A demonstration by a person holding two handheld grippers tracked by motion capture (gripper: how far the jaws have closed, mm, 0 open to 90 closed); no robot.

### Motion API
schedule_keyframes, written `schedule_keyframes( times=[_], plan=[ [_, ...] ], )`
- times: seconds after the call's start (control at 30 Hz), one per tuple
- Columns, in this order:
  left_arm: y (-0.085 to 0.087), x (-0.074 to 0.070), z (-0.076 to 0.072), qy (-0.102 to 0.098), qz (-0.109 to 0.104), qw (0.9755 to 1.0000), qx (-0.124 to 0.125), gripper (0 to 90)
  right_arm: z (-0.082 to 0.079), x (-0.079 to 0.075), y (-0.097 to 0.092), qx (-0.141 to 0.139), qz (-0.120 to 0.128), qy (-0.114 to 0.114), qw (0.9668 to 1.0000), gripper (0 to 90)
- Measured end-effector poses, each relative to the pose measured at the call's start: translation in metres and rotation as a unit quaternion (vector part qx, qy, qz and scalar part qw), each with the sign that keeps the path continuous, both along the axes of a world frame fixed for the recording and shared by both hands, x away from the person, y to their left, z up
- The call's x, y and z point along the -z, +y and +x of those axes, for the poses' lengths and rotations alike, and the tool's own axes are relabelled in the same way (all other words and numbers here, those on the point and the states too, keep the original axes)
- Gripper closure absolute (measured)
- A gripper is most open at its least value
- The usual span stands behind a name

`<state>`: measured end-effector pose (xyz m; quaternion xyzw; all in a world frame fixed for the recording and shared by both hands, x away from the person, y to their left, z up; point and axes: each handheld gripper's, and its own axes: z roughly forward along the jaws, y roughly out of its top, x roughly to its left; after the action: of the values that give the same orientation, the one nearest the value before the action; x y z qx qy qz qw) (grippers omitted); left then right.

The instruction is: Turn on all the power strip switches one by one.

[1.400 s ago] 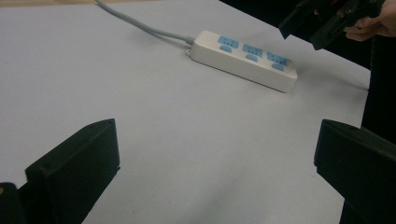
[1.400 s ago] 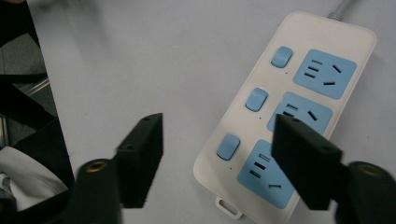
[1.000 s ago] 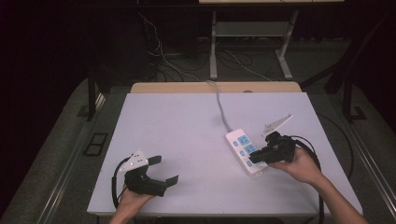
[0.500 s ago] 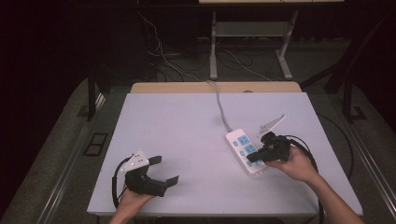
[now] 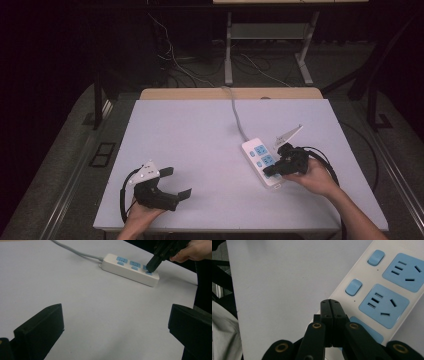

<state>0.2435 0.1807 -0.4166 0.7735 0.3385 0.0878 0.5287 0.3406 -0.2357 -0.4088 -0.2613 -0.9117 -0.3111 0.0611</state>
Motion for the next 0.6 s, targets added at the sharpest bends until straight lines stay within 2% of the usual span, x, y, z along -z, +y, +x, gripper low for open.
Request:
schedule_keyframes(
  times=[0.27, 0.6],
  plan=[
    [-0.0004, 0.0001, 0.0002, 0.000, 0.002, 1.0000, 0.002, 0.0, -0.0003, 0.0032, -0.0026, 0.003, 0.012, 0.000, 0.9999, 89.8],
    [-0.0012, 0.0000, 0.0002, 0.002, 0.002, 1.0000, 0.002, 0.0, 0.0013, 0.0052, -0.0035, 0.002, 0.015, 0.006, 0.9999, 90.0]
  ],
)
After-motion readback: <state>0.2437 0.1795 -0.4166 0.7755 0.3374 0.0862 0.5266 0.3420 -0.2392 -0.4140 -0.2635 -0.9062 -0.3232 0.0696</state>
